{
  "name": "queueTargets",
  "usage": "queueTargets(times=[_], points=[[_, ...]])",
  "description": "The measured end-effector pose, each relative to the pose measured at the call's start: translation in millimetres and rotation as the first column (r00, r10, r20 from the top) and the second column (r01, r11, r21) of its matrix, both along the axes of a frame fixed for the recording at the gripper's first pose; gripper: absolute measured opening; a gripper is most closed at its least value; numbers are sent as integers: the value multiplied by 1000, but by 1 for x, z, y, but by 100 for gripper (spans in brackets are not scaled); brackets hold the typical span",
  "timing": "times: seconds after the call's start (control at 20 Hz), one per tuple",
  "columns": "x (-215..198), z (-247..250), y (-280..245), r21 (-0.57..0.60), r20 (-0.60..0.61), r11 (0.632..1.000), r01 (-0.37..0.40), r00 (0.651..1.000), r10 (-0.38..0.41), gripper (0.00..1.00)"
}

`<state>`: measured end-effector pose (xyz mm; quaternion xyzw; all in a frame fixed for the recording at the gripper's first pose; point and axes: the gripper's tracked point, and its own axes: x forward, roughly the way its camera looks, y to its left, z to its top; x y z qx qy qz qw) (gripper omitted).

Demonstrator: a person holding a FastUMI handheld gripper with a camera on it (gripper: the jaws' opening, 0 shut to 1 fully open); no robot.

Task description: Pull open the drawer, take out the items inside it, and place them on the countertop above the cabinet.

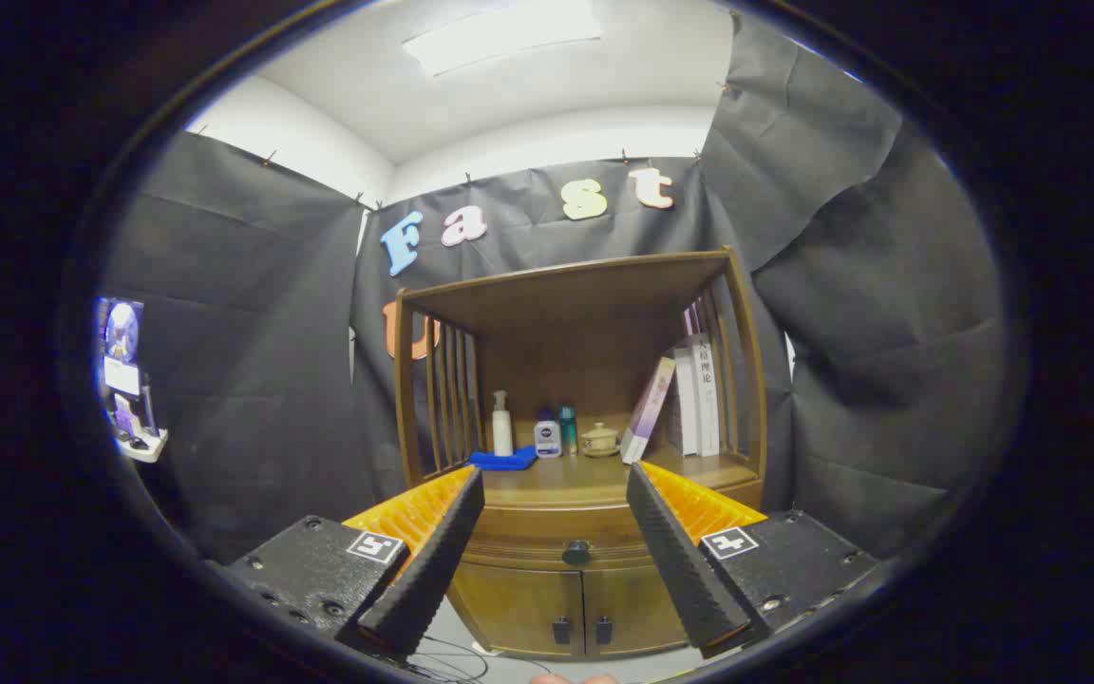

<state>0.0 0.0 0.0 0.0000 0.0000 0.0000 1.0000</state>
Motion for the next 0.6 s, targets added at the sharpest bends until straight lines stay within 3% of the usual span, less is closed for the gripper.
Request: queueTargets(times=[0.6], points=[[4, 1, 9, -15, 1, 1000, -15, 1000, 15, 99]])
